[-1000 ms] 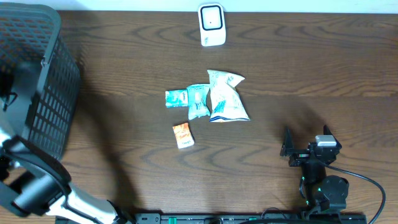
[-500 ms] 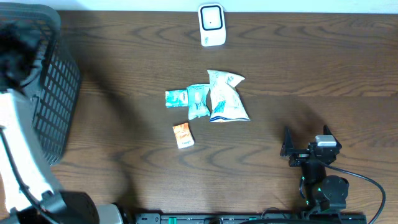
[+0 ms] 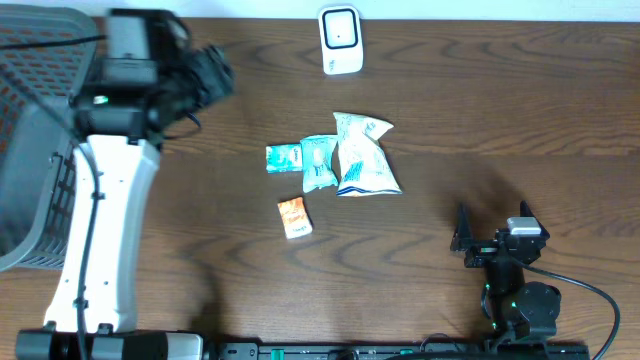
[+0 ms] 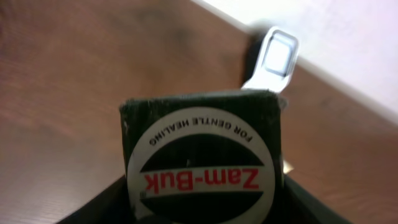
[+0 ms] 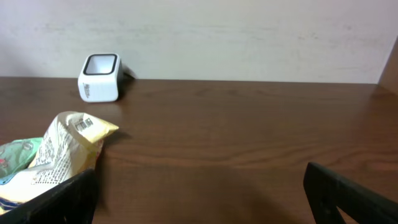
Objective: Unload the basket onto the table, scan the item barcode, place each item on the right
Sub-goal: 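Carry the Zam-Buk tin with the left gripper and release it beside the tissues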
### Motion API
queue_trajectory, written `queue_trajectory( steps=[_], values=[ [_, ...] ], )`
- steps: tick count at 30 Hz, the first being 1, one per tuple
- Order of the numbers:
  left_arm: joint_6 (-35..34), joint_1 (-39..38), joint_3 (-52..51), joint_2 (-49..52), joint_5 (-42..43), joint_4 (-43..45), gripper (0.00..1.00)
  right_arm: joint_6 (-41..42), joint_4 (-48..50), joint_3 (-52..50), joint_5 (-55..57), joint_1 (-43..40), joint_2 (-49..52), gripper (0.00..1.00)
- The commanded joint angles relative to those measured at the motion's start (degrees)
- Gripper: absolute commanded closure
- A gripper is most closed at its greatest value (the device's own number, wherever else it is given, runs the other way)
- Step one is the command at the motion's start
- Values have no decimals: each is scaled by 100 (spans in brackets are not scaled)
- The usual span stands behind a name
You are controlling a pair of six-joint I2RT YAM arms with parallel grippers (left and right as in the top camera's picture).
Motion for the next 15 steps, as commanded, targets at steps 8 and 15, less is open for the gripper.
queue_trajectory(
  steps=[8, 15],
  values=[
    [575, -654, -24, 1145, -1510, -1036, 43, -44, -26, -9, 26, 24, -31, 1],
    [575, -656, -24, 2203, -1508, -1137, 40, -44, -24, -9, 26, 24, -31, 1]
  ],
)
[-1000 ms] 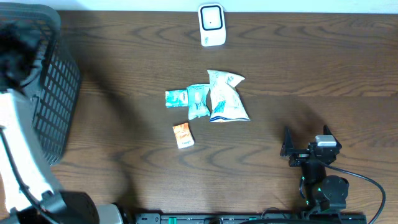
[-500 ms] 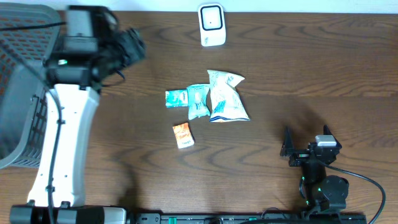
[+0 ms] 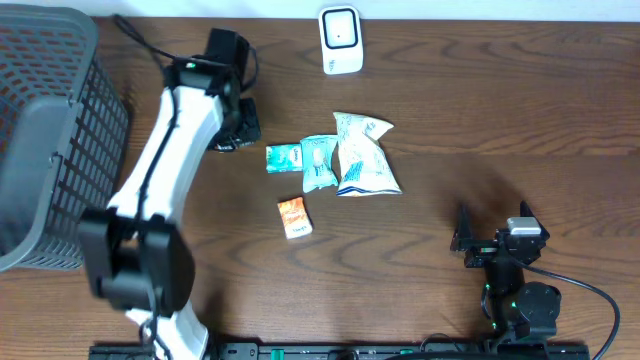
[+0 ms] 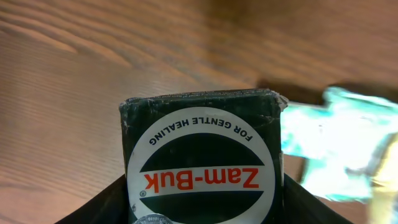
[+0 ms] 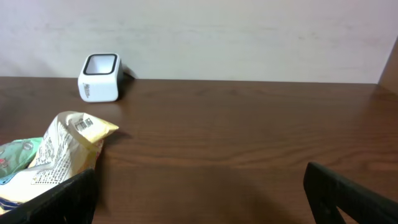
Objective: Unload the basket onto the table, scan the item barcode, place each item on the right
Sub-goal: 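Carry the Zam-Buk tin with the left gripper and release it beside the tissues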
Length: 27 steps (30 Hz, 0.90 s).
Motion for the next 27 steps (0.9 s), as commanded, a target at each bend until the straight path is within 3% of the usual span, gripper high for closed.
queue_trajectory(
  steps=[1, 9, 10, 11, 13, 22, 27],
  values=[
    [85, -9, -24, 409, -173, 22, 39, -42, -24, -9, 26, 24, -31, 1],
    [227, -9, -24, 1088, 42, 160, 38, -44, -22, -9, 26, 24, -31, 1],
    [227, -9, -22, 1134, 42, 157, 29, -44, -22, -9, 26, 24, -31, 1],
    [227, -9, -24, 1152, 42, 157, 15, -44, -24, -9, 28, 24, -31, 1],
    [227, -9, -22, 1158, 42, 155, 1, -44, -24, -9, 26, 24, -31, 1],
    [225, -4, 302, 763, 42, -264, 2, -44, -22, -9, 26, 24, -31, 1],
    [225, -4, 398, 33, 39, -540, 2, -44, -22, -9, 26, 24, -31, 1]
  ],
)
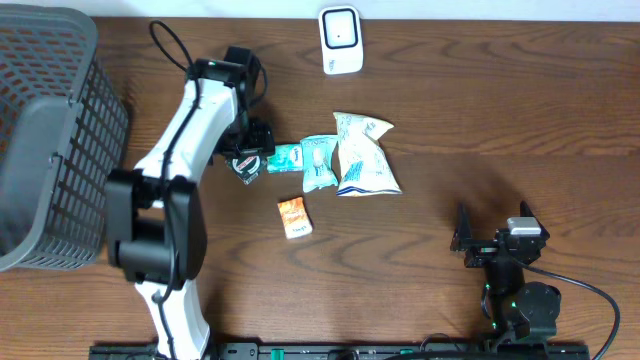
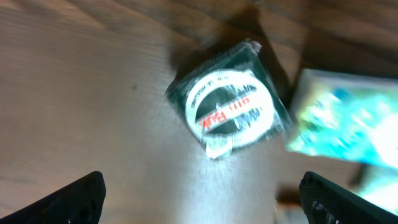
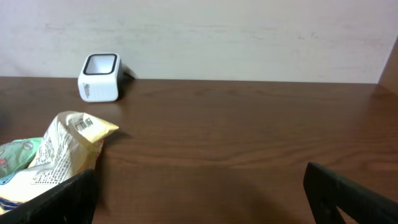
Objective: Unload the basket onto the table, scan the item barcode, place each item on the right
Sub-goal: 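Carry the Zam-Buk tin with the left gripper and release it beside the tissues, then withdraw the left gripper toward the front-left of the table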
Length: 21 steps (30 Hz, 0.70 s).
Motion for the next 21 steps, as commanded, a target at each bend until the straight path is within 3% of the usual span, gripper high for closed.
queue_trajectory(
  steps=[1, 10, 21],
  values=[
    [35, -2, 297, -861, -17, -146, 2, -44, -22, -9, 26, 24, -31, 1],
    [35, -2, 295, -2345, -28, -695, 2, -44, -22, -9, 26, 24, -31, 1],
    [-164, -2, 140, -3152, -37, -1840, 3, -44, -24, -9, 26, 24, -31, 1]
  ],
)
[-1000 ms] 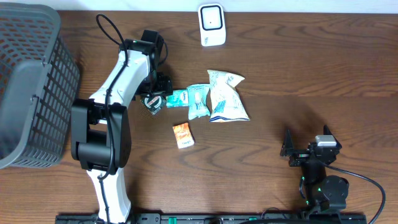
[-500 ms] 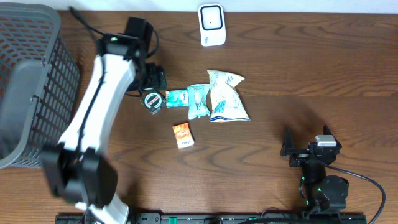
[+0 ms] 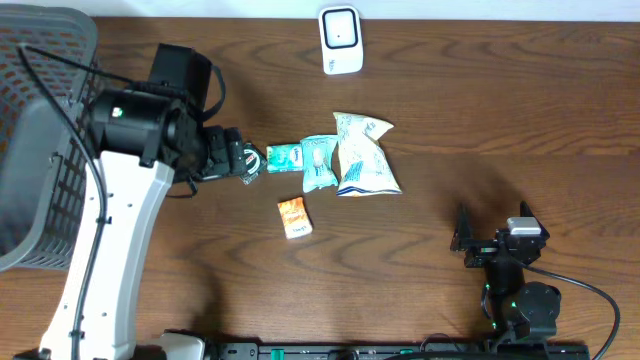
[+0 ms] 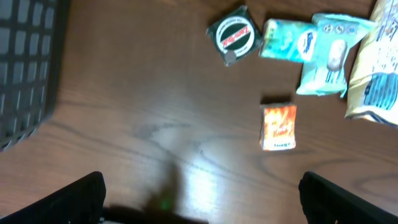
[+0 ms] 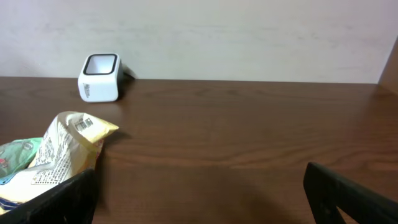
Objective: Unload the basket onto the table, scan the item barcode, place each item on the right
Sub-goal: 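Withdraw the left gripper toward the front-left of the table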
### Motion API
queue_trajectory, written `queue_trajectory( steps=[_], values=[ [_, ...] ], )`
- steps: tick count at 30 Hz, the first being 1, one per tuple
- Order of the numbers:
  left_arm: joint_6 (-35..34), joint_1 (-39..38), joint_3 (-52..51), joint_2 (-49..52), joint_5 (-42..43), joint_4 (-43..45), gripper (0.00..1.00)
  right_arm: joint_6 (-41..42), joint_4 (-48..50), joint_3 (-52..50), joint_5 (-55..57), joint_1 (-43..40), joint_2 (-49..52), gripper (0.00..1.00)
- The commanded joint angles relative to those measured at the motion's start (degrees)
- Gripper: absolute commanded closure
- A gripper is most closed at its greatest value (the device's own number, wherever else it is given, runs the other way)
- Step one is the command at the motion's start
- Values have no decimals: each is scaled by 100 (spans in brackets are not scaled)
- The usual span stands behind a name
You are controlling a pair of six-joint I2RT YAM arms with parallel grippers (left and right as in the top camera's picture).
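Observation:
The dark green Zam-Buk box [image 4: 235, 36] lies on the table, label up, just left of a teal packet [image 4: 283, 42]. High above it, my left gripper [image 4: 202, 205] is open with nothing between its fingers [image 4: 81, 198]. From overhead the box [image 3: 250, 161] peeks out beside the left gripper [image 3: 222, 158]. The white barcode scanner [image 3: 340, 40] stands at the table's back edge and also shows as the scanner [image 5: 99, 78] in the right wrist view. My right gripper [image 3: 497, 240] rests open near the front right, far from the items.
A teal pouch [image 3: 320, 162] and a white-and-blue bag [image 3: 362, 155] lie mid-table, with an orange packet [image 3: 294, 217] in front of them. A grey mesh basket [image 3: 40, 130] fills the left edge. The wooden table [image 3: 500, 120] stretches to the right.
My left gripper, open close over the Zam-Buk box, now stands much higher, still open. The box stays on the table beside the teal packet. The right arm has not moved.
My left gripper held the Zam-Buk box up by the basket, with the scanner beyond it. Then it held the box low beside the teal packet. Then the box lay on the table under the open gripper, which now stands high above.

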Motion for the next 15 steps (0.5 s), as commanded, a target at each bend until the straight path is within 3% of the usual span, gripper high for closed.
queue_trajectory(
  steps=[1, 11, 15],
  values=[
    [-181, -2, -151, -275, -33, -76, 2, -44, -22, -9, 26, 24, -31, 1],
    [-317, 0, -1386, -1580, -35, 118, 3, -44, -24, -9, 26, 24, -31, 1],
    [-968, -2, -2050, -2363, -33, 391, 2, -44, -22, -9, 26, 24, -31, 1]
  ],
)
